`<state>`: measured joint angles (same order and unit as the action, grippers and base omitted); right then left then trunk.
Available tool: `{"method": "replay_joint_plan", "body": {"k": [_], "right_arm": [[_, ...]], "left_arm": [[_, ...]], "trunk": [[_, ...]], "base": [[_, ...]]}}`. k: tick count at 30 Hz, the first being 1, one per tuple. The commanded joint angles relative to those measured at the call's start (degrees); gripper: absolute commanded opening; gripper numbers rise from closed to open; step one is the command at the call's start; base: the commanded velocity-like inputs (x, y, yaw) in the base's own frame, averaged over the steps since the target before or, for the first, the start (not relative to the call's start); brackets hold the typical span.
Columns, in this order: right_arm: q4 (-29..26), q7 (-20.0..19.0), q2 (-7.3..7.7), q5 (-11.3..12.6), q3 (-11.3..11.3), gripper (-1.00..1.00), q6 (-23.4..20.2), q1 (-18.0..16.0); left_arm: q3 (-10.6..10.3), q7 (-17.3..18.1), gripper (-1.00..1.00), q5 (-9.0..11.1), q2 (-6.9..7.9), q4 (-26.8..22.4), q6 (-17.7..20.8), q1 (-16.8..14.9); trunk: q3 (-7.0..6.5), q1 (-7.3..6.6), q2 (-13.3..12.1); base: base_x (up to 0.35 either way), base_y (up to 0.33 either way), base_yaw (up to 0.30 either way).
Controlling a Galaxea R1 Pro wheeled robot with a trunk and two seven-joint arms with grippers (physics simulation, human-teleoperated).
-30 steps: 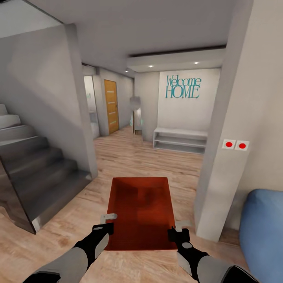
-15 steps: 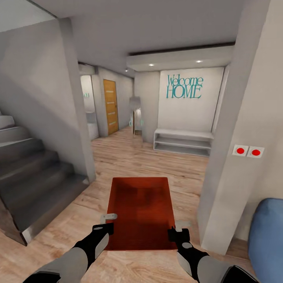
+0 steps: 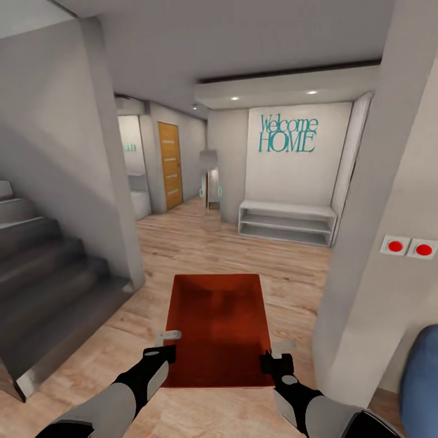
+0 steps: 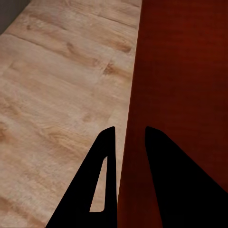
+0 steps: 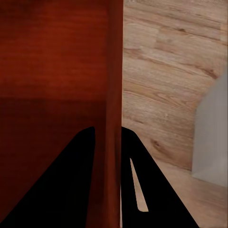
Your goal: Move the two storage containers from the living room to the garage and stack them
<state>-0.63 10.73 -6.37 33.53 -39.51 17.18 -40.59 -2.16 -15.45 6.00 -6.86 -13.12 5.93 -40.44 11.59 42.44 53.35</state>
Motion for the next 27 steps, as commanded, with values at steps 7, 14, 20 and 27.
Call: {"method": "replay_joint_plan", "body": {"k": [7,14,20,27], "right_arm": [[-0.1,0.2,0.04,0.0,1.4,-1.0,0.0,0.0],[-0.1,0.2,0.04,0.0,1.4,-1.0,0.0,0.0],[-0.1,0.1,0.04,0.0,1.4,-1.0,0.0,0.0],[-0.1,0.2,0.04,0.0,1.4,-1.0,0.0,0.0]], "left_arm": [[2.1,-0.5,-1.0,2.6,1.09,-0.2,0.4,-0.1],[2.1,-0.5,-1.0,2.6,1.06,-0.2,0.4,-0.1],[2.1,-0.5,-1.0,2.6,1.06,-0.2,0.4,-0.1],[2.1,-0.5,-1.0,2.6,1.06,-0.2,0.4,-0.1]], "trunk": [[0.08,0.04,0.1],[0.08,0.04,0.1],[0.08,0.04,0.1],[0.08,0.04,0.1]], "base": [[0.322,0.0,0.0],[0.322,0.0,0.0],[0.322,0.0,0.0],[0.322,0.0,0.0]]}}
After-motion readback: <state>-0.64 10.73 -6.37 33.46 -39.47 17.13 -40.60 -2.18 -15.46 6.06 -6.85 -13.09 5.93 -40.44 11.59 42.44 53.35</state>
